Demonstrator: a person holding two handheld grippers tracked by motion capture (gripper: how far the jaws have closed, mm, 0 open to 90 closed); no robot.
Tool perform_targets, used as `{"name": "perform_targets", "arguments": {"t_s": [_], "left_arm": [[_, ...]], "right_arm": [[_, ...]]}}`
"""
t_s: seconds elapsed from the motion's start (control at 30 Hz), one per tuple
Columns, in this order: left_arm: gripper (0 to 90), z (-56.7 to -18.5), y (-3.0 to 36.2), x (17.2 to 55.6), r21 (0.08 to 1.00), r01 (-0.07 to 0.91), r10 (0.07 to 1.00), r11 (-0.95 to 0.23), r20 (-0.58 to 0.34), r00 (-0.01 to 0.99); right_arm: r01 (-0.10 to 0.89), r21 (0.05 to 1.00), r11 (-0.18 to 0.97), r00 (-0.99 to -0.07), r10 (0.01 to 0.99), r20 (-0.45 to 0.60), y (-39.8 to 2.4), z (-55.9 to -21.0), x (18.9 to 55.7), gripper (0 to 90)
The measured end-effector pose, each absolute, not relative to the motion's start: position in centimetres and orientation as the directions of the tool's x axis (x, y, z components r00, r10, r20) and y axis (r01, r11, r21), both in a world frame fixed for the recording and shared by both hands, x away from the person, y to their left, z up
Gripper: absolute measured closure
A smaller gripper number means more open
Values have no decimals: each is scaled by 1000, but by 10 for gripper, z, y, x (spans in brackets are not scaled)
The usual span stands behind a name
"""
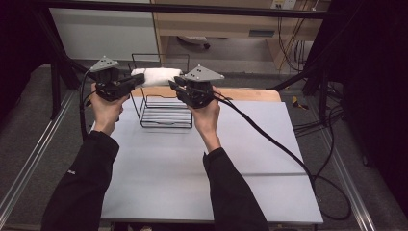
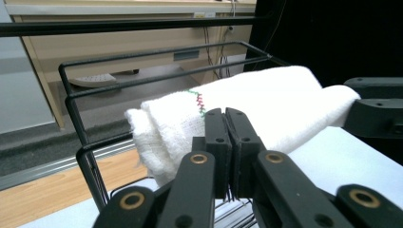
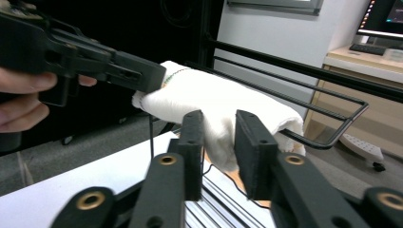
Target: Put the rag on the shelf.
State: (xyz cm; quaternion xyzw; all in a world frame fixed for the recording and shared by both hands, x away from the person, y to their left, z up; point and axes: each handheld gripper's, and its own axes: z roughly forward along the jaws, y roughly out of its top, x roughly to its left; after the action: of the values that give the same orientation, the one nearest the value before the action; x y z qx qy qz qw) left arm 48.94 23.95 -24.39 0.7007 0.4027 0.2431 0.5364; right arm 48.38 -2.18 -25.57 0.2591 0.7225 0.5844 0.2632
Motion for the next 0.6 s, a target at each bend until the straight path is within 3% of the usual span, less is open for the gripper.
{"name": "perform_targets", "arguments": {"t_s": [0.23,0.43,0.6], "left_arm": [[892,-251,238,491,945,305,833,-116,-75,548],[894,-257,237,492,944,306,836,-122,-68,544],[894,-260,238,491,941,305,839,-145,-46,542]], "right_arm": [[64,987,145,-740,671,-51,-24,-250,481,696],[124,981,150,-760,650,-4,-21,-254,486,850],[168,967,191,-751,660,0,-14,-266,494,881]]}}
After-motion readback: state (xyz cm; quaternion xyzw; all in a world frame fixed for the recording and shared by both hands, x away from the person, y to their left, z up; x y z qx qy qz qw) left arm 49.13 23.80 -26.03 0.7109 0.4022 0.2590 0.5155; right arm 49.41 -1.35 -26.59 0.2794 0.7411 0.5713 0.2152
